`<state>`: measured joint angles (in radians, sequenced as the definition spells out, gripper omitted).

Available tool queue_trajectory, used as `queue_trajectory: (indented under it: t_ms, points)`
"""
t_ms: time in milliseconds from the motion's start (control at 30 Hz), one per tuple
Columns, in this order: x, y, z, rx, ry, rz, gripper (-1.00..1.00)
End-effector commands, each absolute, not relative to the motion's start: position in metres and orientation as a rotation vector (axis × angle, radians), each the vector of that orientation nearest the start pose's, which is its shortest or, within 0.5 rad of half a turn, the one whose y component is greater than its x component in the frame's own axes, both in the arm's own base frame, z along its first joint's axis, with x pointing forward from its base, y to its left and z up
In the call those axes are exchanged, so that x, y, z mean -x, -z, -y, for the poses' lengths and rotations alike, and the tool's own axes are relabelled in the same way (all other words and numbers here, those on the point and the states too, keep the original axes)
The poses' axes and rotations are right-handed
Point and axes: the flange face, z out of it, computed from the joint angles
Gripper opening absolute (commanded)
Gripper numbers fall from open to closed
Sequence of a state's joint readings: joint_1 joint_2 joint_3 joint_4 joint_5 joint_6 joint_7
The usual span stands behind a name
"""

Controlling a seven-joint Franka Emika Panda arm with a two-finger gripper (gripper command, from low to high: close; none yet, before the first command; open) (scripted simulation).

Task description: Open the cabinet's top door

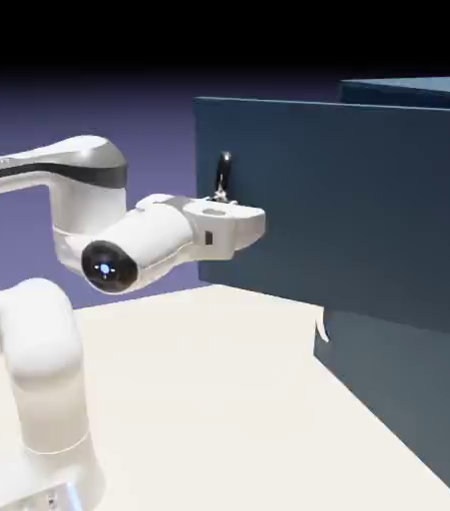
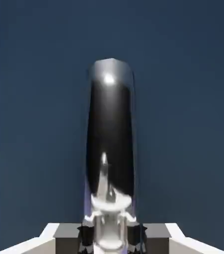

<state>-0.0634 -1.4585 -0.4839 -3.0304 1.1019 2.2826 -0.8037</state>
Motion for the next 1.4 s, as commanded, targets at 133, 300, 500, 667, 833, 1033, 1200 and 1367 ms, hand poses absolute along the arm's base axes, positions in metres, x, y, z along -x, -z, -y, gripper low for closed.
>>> queue_trajectory:
  t_ms: [133,300,500,667,833,1033,1200,1367]
  points:
    - [-0.189,-0.507,0.131,1.702,1.177,0.037,-1.0]
    - [-0.169,-0.507,0.178,1.68,1.101,0.123,-1.0]
    - [-0.151,-0.507,0.244,1.646,0.998,0.235,-1.0]
    - [-0.144,-0.507,0.294,1.618,0.92,0.316,-1.0]
    - [-0.141,-0.507,0.34,1.59,0.85,0.388,-1.0]
    - [-0.143,-0.507,0.391,1.556,0.771,0.465,-1.0]
    - [-0.148,-0.507,0.429,1.529,0.712,0.523,-1.0]
    - [-0.156,-0.507,0.463,1.504,0.658,0.573,-1.0]
